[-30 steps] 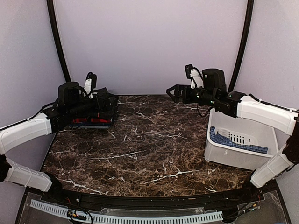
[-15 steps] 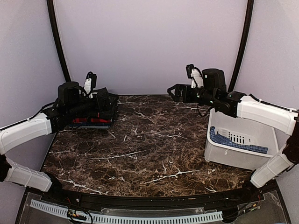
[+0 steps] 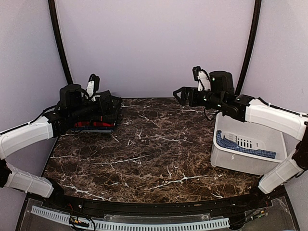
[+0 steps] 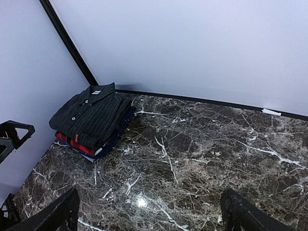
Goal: Fold and stack the long sleeve shirts
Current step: Reset both arms
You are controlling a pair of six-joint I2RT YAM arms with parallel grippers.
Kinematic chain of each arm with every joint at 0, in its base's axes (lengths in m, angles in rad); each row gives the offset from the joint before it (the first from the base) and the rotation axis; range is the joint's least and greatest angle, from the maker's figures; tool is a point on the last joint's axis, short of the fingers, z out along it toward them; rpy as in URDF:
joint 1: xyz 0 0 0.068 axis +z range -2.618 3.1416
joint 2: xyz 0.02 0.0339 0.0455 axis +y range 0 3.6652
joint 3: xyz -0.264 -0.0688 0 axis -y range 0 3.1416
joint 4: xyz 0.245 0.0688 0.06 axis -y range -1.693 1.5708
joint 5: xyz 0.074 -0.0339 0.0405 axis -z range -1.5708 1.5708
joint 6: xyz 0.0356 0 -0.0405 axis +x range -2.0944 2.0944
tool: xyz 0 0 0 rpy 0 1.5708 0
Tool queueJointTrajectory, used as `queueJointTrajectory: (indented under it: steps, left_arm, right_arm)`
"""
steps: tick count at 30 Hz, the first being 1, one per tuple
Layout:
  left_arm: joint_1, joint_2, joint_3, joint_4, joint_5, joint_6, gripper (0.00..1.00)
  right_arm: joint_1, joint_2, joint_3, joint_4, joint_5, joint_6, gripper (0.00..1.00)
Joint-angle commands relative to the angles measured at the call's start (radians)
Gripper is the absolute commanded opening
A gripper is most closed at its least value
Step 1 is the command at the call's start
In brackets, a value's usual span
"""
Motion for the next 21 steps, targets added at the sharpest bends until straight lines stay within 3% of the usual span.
queueJointTrajectory:
  steps: [1, 21]
  left_arm:
    - [-0.004, -0.014, 0.001, 0.028, -0.002, 0.018, 0.99]
    - [-0.004, -0.006, 0.003, 0.025, 0.0, 0.019, 0.99]
  right_arm:
    - [0.005, -0.032, -0.015, 0.035, 0.005, -0.004, 0.99]
    - [0.006, -0.027, -0.019, 0.043, -0.008, -0.009, 0.99]
